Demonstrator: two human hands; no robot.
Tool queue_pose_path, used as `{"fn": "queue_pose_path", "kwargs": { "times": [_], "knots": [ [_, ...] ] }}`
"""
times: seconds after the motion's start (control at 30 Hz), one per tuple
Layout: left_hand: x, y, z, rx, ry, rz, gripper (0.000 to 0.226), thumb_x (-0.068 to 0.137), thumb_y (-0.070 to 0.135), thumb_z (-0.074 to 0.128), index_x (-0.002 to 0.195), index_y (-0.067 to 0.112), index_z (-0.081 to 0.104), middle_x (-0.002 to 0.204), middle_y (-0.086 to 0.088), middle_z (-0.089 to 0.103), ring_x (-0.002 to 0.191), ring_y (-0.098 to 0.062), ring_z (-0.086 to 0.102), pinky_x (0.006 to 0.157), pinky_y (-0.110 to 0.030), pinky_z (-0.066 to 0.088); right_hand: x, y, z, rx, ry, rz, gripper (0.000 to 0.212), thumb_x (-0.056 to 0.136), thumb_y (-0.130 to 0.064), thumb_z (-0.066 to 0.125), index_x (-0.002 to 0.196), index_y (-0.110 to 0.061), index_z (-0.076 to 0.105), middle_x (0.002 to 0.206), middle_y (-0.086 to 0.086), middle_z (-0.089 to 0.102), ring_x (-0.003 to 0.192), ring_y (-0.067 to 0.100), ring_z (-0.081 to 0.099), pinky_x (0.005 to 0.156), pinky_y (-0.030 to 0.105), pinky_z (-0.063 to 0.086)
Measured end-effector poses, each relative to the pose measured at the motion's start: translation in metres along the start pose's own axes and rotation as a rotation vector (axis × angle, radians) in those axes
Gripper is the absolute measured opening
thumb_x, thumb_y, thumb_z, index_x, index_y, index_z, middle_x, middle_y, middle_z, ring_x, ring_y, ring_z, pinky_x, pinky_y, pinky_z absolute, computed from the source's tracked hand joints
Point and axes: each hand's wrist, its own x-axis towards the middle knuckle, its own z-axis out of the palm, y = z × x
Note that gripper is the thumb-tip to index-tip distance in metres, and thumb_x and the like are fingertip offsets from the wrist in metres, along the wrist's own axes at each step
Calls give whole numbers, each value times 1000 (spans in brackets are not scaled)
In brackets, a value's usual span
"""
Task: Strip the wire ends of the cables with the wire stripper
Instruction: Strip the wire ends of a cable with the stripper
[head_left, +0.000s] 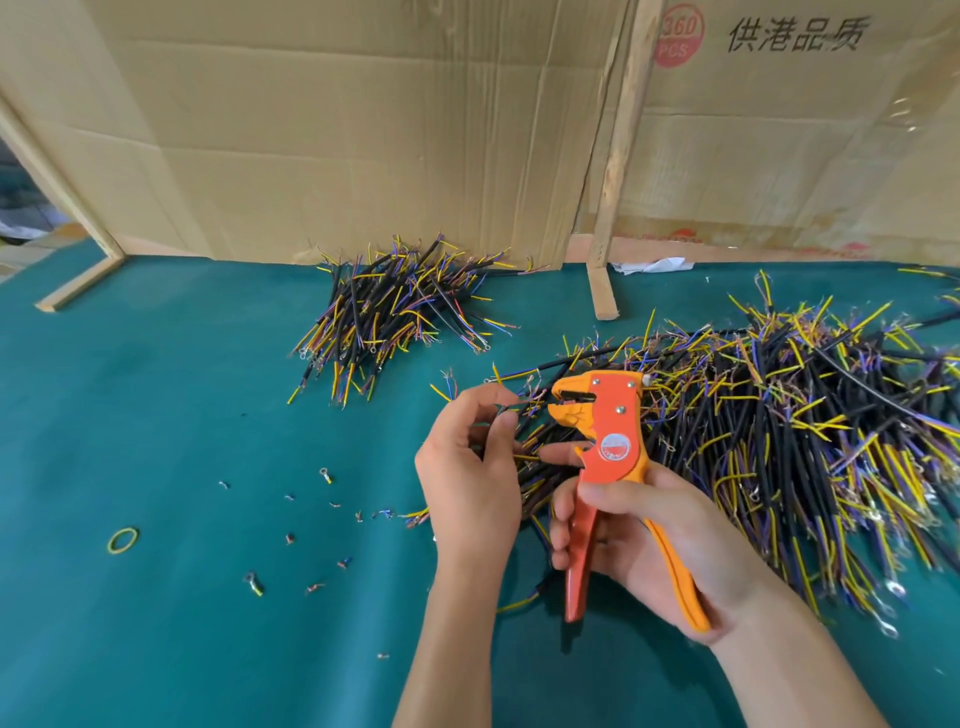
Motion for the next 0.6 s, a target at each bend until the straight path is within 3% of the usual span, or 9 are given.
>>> {"fn": "queue_pose_path", "kwargs": {
  "times": [0.2,0.37,0.6],
  "knots": [
    [-1,-1,2,20,8,4,22,90,1,66,88,22,71,80,6,68,69,-10,62,69,-22,48,-2,0,2,-13,-75,23,52,73,-8,81,123,1,66,79,19,55,67,34,58,63,45,53],
    [-3,0,2,34,17,27,22,89,2,67,88,23,72,80,7,69,71,-4,62,70,-17,46,1,4,11,8,-10,6,40,81,-23,77,114,0,70,62,7,41,44,19,39,44,30,38],
    [-1,-1,-7,0,91,16,21,90,2,66,87,22,70,78,10,68,66,-4,58,66,-14,41,-2,-2,11,76,43,-119,42,82,-24,73,117,-1,69,59,3,33,39,13,32,39,23,33]
  ]
}}
